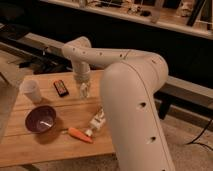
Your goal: Place the white sponge in the ceramic bowl
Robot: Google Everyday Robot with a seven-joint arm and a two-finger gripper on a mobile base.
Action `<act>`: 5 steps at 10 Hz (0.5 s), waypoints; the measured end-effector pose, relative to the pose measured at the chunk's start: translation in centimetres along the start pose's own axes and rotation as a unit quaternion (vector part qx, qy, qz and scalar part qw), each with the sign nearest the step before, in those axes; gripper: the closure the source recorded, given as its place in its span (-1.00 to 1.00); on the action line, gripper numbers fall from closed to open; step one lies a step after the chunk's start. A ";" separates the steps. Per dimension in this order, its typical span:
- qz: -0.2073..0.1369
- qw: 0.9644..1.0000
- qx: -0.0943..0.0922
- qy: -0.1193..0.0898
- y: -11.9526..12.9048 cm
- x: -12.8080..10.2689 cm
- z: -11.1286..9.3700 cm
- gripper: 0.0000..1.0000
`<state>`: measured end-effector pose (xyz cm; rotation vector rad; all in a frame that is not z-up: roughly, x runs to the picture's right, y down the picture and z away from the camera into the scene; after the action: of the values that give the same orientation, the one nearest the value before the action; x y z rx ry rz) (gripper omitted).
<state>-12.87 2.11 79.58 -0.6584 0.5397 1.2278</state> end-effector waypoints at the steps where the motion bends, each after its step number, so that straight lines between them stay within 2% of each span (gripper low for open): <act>1: -0.014 1.000 -0.005 0.004 1.1 0.5 -0.2 1.00; 2: -0.040 0.999 -0.015 0.012 3.1 1.6 -0.3 1.00; 5: -0.081 0.996 -0.036 0.028 6.0 3.2 -0.4 1.00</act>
<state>-17.84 5.19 76.09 -0.7840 0.4805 1.0832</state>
